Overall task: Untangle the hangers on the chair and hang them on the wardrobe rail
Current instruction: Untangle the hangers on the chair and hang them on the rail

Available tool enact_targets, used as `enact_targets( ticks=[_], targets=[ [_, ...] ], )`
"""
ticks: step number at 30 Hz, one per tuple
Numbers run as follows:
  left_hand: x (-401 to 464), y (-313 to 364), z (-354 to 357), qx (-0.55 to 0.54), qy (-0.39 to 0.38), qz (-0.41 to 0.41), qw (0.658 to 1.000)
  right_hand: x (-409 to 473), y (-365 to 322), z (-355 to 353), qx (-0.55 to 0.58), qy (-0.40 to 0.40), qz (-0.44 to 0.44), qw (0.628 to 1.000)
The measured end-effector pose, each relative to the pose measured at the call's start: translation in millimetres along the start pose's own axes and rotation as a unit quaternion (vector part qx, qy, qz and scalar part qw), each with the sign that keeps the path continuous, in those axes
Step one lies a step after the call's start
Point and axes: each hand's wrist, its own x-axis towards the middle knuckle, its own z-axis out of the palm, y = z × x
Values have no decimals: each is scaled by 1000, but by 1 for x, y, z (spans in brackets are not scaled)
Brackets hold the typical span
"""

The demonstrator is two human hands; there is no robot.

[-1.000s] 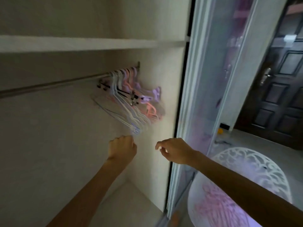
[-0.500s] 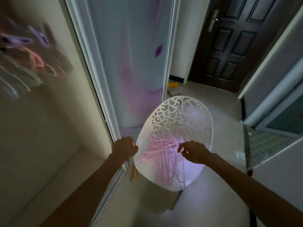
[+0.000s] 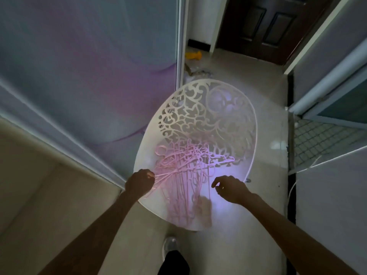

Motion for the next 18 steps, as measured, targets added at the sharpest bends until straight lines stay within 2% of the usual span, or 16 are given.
enact_targets(
  ticks=[4,6,8,10,12,15,17,18],
  targets=[
    [41,-17,43,-55,-20,-15,998,44,14,41,26,-26,33,999],
    [58,-22,65,-65,-38,-28,997,67,20,62,68,-35,75,994],
    [76,-29,82,-40,-25,-27,999,90,25,84,136,-37,125,982],
    [97,-35,98,35,-17,9,999,118,29,110,246,-40,181,951],
    [106,-41,101,114,-30,16,993,130,23,118,398,-23,208,893],
    [130,-44,131,174,-44,18,984,157,24,136,542,3,183,820],
    [134,-40,149,216,46,66,973,163,22,142,586,12,164,793],
    [133,-33,153,226,72,56,970,163,22,145,600,15,156,785]
  ],
)
